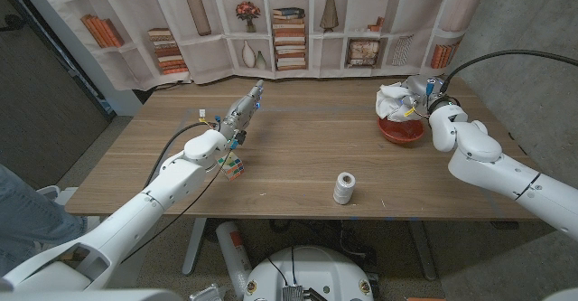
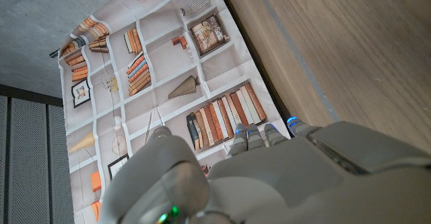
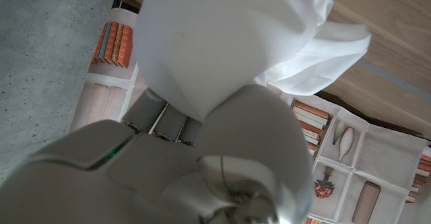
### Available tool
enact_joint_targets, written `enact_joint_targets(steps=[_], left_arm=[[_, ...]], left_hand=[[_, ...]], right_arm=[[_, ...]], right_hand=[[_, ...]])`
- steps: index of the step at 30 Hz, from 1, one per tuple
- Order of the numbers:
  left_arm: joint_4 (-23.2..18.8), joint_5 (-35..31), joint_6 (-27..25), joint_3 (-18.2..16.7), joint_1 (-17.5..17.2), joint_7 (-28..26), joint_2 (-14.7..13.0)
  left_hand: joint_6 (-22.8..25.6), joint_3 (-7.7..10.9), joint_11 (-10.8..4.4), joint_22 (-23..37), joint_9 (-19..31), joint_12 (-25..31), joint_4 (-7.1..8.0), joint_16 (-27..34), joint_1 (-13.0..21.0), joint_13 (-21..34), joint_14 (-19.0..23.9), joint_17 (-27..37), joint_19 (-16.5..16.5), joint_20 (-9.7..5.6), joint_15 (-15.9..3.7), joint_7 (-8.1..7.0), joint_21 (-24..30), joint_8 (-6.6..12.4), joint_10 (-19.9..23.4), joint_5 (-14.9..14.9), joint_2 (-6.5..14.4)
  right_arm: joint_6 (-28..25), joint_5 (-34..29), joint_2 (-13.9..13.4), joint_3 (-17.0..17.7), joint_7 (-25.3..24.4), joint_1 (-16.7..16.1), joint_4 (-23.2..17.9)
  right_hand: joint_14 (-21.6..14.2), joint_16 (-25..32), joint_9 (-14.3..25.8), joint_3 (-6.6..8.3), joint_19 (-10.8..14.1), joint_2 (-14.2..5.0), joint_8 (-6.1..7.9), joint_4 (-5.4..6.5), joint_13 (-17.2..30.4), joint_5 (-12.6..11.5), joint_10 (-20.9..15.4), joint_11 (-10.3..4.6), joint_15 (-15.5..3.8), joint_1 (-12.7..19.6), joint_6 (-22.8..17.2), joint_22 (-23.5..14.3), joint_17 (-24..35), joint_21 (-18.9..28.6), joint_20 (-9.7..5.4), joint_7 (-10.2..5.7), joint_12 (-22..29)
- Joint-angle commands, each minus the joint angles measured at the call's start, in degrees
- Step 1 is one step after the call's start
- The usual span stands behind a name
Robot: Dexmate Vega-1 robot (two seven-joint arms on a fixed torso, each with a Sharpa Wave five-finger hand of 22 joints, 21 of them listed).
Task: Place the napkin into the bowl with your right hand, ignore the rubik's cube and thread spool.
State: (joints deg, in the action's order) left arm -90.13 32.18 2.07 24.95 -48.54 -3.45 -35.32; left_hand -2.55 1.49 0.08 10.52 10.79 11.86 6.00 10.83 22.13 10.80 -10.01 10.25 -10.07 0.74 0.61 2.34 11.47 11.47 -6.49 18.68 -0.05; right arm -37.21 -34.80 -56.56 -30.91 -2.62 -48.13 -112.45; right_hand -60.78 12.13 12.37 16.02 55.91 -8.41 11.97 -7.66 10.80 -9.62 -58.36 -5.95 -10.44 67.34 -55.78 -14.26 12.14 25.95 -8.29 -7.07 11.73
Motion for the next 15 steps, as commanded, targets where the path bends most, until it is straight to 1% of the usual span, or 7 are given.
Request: enact_joint_targets(steps=[1,5,7,10,12,15], left_arm=[[0.04,0.13,0.28,-0.25,-0.08,0.24,-0.11],[0.23,0.18,0.34,-0.25,-0.1,0.4,-0.15],[0.28,0.18,0.4,-0.25,-0.11,0.47,-0.17],[0.26,0.14,0.4,-0.26,-0.12,0.43,-0.22],[0.19,0.16,0.36,-0.28,-0.13,0.46,-0.27],[-0.06,0.14,0.21,-0.3,-0.19,0.38,-0.39]], left_hand=[[0.08,-0.47,-0.12,0.25,0.12,-0.09,0.22,-0.09,0.13,0.09,-1.1,0.21,-8.41,0.34,0.19,-0.03,0.36,0.0,-0.27,-0.17,0.37],[0.1,-0.52,-0.16,0.25,0.13,-0.08,0.22,-0.06,0.15,0.09,-1.05,0.21,-8.35,0.31,0.19,-0.04,0.39,0.01,-0.24,-0.17,0.4],[0.11,-0.54,-0.18,0.25,0.13,-0.08,0.21,-0.06,0.15,0.09,-1.04,0.21,-8.35,0.32,0.2,-0.05,0.39,0.01,-0.25,-0.17,0.4],[0.12,-0.57,-0.2,0.25,0.13,-0.09,0.21,-0.07,0.16,0.09,-1.05,0.21,-8.42,0.35,0.24,-0.06,0.36,0.02,-0.26,-0.18,0.42],[0.12,-0.59,-0.19,0.25,0.13,-0.09,0.21,-0.07,0.17,0.09,-1.07,0.21,-8.39,0.33,0.24,-0.07,0.38,0.01,-0.26,-0.18,0.42],[0.07,-0.62,-0.18,0.25,0.13,-0.09,0.2,-0.07,0.18,0.09,-1.08,0.21,-8.4,0.36,0.22,-0.04,0.38,0.0,-0.26,-0.18,0.44]], right_arm=[[-1.63,1.23,-0.75,-0.42,-0.91,-0.42,-0.27],[-2.11,1.15,-0.8,-0.92,-0.76,-0.19,-0.22],[-2.25,1.12,-0.81,-1.13,-0.84,-0.13,-0.16],[-2.57,1.1,-0.77,-1.35,-0.95,-0.08,-0.09],[-2.76,1.25,-0.77,-1.34,-1.16,-0.19,-0.05],[-3.01,1.33,-0.83,-1.44,-1.38,-0.26,0.03]], right_hand=[[-0.17,0.28,0.18,0.1,-0.28,-0.45,0.31,0.3,0.17,-0.48,-0.41,-0.28,-2.86,0.05,-0.65,-0.11,0.12,0.38,-4.0,0.16,0.38],[-0.1,0.24,0.18,0.08,-0.31,-0.41,0.3,0.28,0.17,-0.48,-0.38,-0.36,-2.9,0.06,-0.66,-0.12,0.11,0.44,-4.01,0.11,0.36],[-0.07,0.24,0.18,0.08,-0.34,-0.4,0.28,0.27,0.17,-0.48,-0.31,-0.08,-2.91,0.08,-0.64,-0.13,0.11,0.51,-4.01,0.08,0.32],[-0.04,0.23,0.18,0.07,-0.38,-0.37,0.28,0.23,0.18,-0.48,-0.29,-0.43,-2.95,0.13,-0.68,-0.14,0.11,0.6,-4.01,0.1,0.31],[-0.05,0.24,0.18,0.07,-0.42,-0.39,0.26,0.23,0.18,-0.48,-0.31,-0.15,-2.93,0.14,-0.67,-0.15,0.12,0.68,-4.01,0.14,0.31],[-0.06,0.26,0.18,0.06,-0.5,-0.43,0.23,0.27,0.18,-0.48,-0.37,-0.6,-2.89,0.11,-0.64,-0.16,0.13,0.77,-4.01,0.09,0.33]])
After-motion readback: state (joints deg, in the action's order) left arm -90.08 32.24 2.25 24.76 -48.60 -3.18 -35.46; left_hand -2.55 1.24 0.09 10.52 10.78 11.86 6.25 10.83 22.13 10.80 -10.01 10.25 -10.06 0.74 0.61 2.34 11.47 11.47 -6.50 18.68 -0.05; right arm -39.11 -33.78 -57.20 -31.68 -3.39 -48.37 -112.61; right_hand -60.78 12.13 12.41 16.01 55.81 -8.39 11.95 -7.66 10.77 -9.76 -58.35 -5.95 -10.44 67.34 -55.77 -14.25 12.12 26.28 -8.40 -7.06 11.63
